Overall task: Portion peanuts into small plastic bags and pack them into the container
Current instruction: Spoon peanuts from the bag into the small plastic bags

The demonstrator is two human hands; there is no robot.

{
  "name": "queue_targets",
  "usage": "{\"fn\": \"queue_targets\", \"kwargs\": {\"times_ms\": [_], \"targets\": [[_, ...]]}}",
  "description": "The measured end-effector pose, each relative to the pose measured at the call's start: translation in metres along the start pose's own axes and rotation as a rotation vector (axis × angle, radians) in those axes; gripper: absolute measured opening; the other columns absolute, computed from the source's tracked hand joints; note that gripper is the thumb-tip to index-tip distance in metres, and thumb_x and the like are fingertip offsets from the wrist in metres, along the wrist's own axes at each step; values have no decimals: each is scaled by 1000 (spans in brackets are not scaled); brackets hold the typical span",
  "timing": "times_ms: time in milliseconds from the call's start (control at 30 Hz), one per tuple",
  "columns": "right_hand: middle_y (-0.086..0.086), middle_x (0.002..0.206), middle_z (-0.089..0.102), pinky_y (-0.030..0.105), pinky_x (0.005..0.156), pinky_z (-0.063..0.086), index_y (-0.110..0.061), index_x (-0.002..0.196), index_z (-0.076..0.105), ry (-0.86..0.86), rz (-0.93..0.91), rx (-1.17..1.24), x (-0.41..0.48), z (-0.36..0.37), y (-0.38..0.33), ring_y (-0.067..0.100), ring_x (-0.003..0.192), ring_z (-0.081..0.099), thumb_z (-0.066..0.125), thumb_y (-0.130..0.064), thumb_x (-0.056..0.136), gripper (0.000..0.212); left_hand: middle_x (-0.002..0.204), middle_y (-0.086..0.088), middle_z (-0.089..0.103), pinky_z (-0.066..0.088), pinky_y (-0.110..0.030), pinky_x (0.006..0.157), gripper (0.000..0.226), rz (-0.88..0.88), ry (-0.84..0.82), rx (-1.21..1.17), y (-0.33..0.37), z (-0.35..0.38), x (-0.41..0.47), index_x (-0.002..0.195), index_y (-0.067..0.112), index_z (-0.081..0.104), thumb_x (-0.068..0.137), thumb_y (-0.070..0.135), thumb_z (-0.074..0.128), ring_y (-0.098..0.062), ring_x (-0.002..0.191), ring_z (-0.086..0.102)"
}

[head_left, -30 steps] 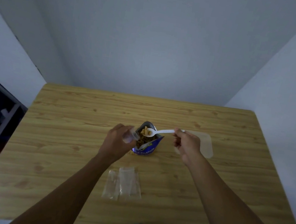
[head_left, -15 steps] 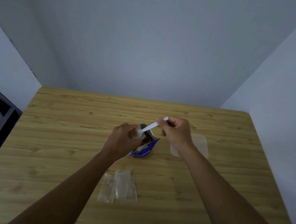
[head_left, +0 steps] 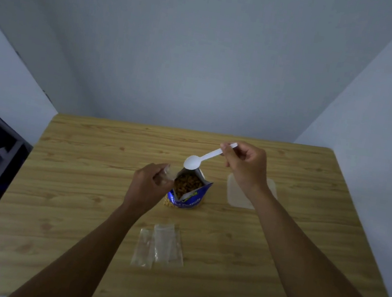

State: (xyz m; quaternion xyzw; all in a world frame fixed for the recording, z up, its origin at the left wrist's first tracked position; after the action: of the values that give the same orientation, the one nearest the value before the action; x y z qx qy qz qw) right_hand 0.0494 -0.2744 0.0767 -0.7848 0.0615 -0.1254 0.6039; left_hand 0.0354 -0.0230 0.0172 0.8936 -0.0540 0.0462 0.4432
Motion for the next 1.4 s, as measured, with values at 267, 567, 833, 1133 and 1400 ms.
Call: {"fn": "queue_targets", "kwargs": {"times_ms": [267, 567, 833, 1133, 1400], "targets": [[-11, 80, 76, 21, 59, 51, -19, 95, 83, -132, -16, -391, -31, 34, 48, 1, 64, 65, 76, -31, 89, 15, 83, -8, 68, 54, -45, 64, 17, 23, -61, 59, -11, 1, -10, 91, 8, 65, 79, 19, 71, -27, 73, 63], [-7, 77, 76, 10, 52, 43, -18, 89, 82, -146, 44, -451, -31, 44, 50, -1, 62, 64, 73, -32, 91, 17, 81, -4, 71, 49, -32, 62, 16, 91, -74, 57, 0, -2, -15, 92, 9, 73, 77, 5, 74, -15, 72, 58], [-14, 39, 46, 15, 44, 28, -20, 54, 64, -126, 203, -373, -34, 46, 66, 1, 40, 43, 75, -30, 90, 39, 86, -2, 73, 53, -36, 66, 25, 61, -97, 34, 1, -4, -16, 103, 10, 74, 78, 6, 73, -13, 74, 61], [-10, 45, 62, 17, 48, 42, -17, 68, 77, -68, 329, -306, -38, 47, 68, 0, 43, 53, 77, -34, 88, 27, 84, -8, 71, 55, -46, 64, 15, 60, -132, 25, -4, -3, -16, 95, 6, 70, 81, 9, 71, -22, 70, 64], [-10, 45, 62, 19, 49, 45, -19, 70, 78, -73, 355, -282, -46, 49, 65, 1, 42, 54, 75, -34, 89, 25, 86, -2, 73, 57, -45, 66, 17, 24, -139, -4, -11, -3, -16, 97, 13, 72, 80, 12, 72, -18, 75, 68]]}}
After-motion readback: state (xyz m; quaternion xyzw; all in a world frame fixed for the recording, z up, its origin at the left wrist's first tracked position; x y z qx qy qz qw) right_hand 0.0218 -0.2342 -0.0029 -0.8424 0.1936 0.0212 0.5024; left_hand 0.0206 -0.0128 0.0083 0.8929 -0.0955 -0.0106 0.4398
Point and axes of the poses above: each hand's wrist, its own x-axis towards the middle knuckle, its own z-axis out of the palm, y = z × x, the point moved 4 cm from there along x, towards the middle knuckle
